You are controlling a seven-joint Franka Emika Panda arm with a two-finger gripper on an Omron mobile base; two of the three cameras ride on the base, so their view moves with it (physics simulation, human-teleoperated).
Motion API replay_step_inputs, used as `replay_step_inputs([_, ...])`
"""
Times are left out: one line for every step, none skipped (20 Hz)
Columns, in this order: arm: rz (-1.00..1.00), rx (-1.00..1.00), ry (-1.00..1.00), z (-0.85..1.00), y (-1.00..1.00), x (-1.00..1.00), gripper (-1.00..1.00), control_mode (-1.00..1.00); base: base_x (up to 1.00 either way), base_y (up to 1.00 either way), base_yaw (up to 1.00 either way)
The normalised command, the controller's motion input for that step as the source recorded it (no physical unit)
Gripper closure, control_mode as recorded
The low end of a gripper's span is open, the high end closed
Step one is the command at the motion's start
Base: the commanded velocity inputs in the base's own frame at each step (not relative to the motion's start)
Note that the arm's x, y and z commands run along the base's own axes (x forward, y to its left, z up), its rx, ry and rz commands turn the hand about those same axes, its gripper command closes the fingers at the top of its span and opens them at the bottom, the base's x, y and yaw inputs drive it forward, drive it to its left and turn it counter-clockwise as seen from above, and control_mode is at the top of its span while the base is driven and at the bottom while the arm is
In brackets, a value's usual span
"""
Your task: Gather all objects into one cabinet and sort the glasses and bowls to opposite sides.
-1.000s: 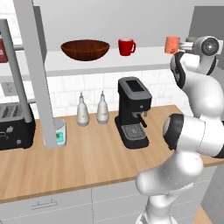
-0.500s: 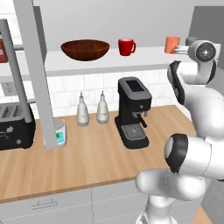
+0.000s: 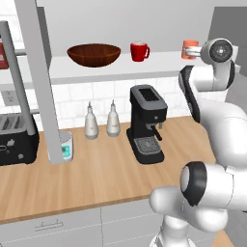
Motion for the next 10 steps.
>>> replay_step_inputs([0.0, 0.12, 0.04, 0.06, 0.49, -0.18, -1.0, -1.0, 0.0, 0.0, 0.0])
replay_step_inputs([0.02, 0.15, 0.01, 0.03, 0.42, -0.16, -1.0, -1.0, 0.0, 0.0, 0.0])
replay_step_inputs([0.05, 0.16, 0.0, 0.0, 0.44, -0.13, -1.0, -1.0, 0.0, 0.0, 0.0])
replay_step_inputs([0.05, 0.16, 0.0, 0.0, 0.45, -0.11, -1.0, -1.0, 0.0, 0.0, 0.0])
replay_step_inputs([0.07, 0.16, 0.0, 0.0, 0.43, -0.07, -1.0, -1.0, 0.0, 0.0, 0.0])
replay_step_inputs([0.09, 0.17, 0.0, 0.0, 0.49, -0.02, -1.0, -1.0, 0.0, 0.0, 0.0])
replay_step_inputs([0.11, 0.18, 0.0, 0.0, 0.49, 0.0, -1.0, -1.0, 0.0, 0.0, 0.0])
replay_step_inputs([0.11, 0.18, 0.0, 0.0, 0.47, 0.0, -1.0, -1.0, 0.0, 0.0, 0.0])
replay_step_inputs([0.11, 0.18, 0.0, 0.0, 0.5, 0.0, -1.0, -1.0, 0.0, 0.0, 0.0])
replay_step_inputs([0.13, 0.18, 0.0, 0.0, 0.51, 0.0, -1.0, -1.0, 0.0, 0.0, 0.0])
